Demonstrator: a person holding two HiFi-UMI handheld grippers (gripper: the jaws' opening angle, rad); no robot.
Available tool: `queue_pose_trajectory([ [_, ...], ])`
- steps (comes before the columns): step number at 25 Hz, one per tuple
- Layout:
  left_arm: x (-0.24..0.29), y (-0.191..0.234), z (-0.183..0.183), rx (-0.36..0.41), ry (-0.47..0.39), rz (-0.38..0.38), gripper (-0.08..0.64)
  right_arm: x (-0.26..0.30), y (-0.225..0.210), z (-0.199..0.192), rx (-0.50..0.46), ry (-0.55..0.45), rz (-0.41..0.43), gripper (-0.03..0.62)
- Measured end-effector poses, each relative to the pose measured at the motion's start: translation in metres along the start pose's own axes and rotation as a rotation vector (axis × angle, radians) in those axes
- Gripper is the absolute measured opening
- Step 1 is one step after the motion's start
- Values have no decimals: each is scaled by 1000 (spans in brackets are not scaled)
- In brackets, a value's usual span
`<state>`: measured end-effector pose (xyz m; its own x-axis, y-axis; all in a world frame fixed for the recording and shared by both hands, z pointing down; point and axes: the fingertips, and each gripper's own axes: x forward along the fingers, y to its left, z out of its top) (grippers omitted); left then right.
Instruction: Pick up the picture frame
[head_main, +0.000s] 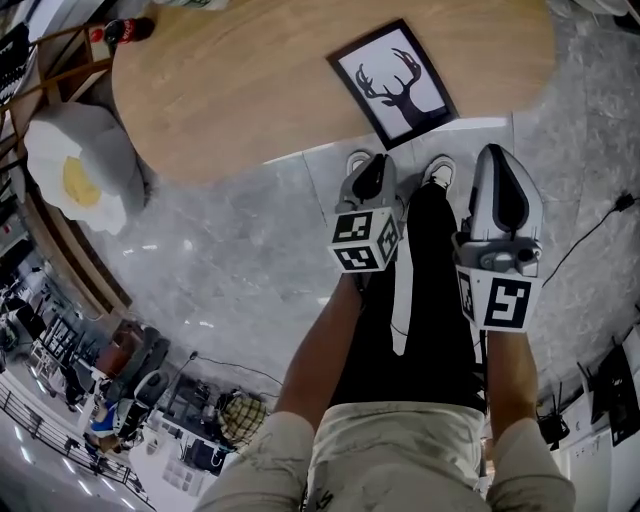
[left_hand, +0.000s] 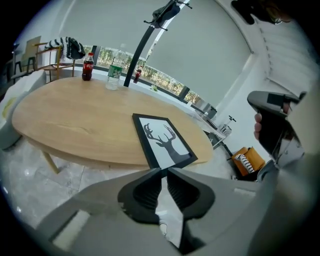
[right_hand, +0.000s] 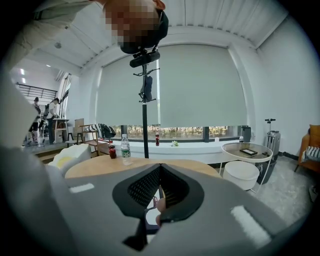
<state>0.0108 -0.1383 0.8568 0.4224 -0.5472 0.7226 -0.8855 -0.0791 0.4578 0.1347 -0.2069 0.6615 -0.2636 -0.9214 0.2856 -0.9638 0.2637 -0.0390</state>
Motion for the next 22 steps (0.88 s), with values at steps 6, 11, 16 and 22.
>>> queue_pose_trajectory([
  [6, 16, 10, -14, -74, 18, 0, 98, 1, 3, -11, -5, 8, 10, 2],
  [11, 25, 9, -14, -141, 14, -42, 117, 0, 4, -20, -18, 21, 19, 2],
  [16, 35, 10, -9, -201, -5, -71, 126, 2, 4, -30, -24, 33, 20, 2],
  [22, 40, 10, -13, -279, -28, -141, 153, 0, 12, -42, -37, 48, 39, 2],
])
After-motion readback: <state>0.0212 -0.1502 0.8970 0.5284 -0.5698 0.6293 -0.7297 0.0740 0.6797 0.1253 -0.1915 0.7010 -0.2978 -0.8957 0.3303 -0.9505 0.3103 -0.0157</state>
